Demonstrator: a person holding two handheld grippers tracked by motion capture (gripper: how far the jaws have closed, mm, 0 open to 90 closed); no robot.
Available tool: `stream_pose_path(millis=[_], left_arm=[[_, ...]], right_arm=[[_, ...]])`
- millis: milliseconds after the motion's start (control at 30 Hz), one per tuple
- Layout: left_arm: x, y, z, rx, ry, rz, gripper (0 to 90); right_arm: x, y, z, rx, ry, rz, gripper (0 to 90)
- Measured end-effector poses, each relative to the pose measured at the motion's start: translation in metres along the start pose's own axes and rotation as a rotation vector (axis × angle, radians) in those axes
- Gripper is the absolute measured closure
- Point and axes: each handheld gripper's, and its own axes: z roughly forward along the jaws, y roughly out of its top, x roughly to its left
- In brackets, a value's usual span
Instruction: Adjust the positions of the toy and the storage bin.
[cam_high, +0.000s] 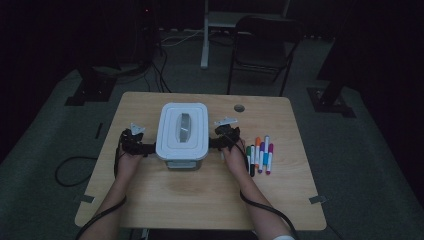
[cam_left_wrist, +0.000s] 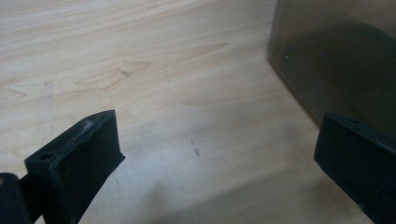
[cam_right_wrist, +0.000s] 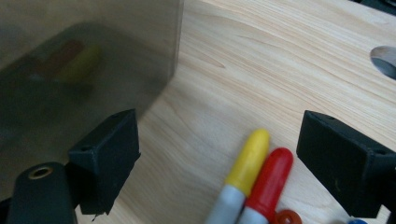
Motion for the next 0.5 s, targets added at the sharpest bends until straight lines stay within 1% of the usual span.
stream_pose_path(millis=[67, 100, 133, 267, 333, 367, 500], left_arm=[[0.002, 0.003, 0.004, 0.000, -0.011, -0.001, 1.1], [0.002, 0.005, 0.006, 0.004, -0.014, 0.008, 1.1], [0.002, 0.007, 0.007, -0.001, -0.016, 0.012, 1.1], [0.001, 0.010, 0.011, -0.005, -0.010, 0.004, 1.1], [0.000, 0.012, 0.013, -0.003, -0.008, 0.003, 1.1], [0.000, 0.013, 0.014, -0.005, -0.014, -0.002, 1.1], [-0.003, 0.019, 0.015, -0.007, -0.020, -0.005, 1.1]], right_arm=[[0.001, 0.002, 0.003, 0.002, -0.002, 0.002, 12.7], [0.000, 0.002, 0.004, -0.001, 0.004, 0.006, 12.7], [0.000, 0.002, 0.005, 0.001, 0.009, 0.019, 12.7], [-0.005, 0.004, 0.012, 0.004, 0.008, 0.057, 12.7], [-0.007, 0.005, 0.015, 0.011, -0.019, 0.066, 12.7], [-0.009, 0.006, 0.016, 0.015, -0.019, 0.069, 12.7], [-0.012, 0.008, 0.021, 0.019, -0.003, 0.120, 12.7]])
